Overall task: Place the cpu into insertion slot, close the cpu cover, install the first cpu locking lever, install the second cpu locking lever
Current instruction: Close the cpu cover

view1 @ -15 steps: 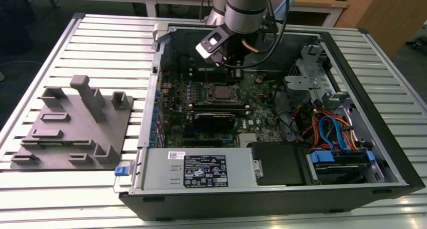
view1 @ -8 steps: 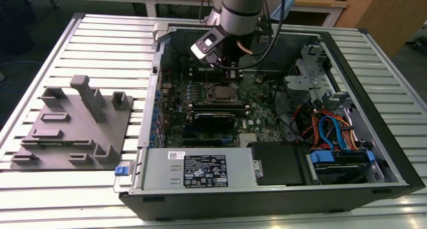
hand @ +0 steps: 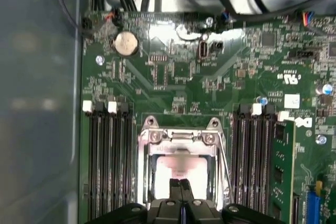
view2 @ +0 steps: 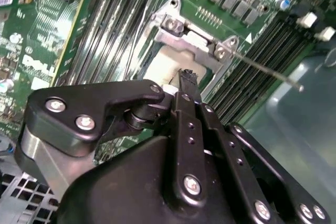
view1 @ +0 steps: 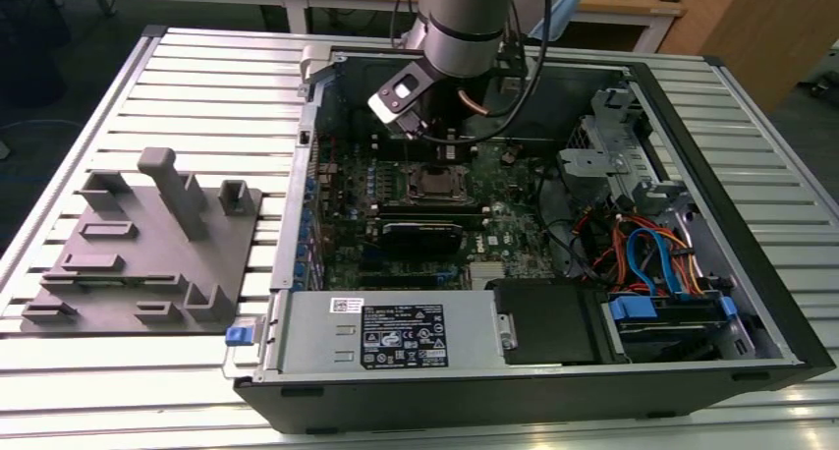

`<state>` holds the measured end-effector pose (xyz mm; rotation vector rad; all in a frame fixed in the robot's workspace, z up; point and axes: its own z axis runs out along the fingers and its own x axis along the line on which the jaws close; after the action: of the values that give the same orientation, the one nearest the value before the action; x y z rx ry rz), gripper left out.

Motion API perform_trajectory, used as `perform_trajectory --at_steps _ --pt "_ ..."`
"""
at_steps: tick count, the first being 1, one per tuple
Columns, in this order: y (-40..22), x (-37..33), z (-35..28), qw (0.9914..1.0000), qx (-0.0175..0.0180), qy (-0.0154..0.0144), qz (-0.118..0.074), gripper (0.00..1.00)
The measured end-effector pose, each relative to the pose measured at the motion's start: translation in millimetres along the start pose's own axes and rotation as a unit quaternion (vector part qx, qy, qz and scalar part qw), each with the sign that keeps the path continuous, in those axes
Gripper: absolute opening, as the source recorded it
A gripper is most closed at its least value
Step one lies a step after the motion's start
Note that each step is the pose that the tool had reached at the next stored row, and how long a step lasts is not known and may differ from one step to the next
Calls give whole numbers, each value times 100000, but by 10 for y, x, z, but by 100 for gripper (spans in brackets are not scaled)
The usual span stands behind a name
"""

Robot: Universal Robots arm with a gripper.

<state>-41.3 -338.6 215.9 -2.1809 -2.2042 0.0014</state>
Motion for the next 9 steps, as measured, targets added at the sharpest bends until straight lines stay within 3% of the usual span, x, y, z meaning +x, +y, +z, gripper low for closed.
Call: perform_trajectory --at_steps 5,9 --pt "-90 -1 41 100000 -40 -10 -154 10" --pt "-97 0 44 100000 -48 -3 -166 10"
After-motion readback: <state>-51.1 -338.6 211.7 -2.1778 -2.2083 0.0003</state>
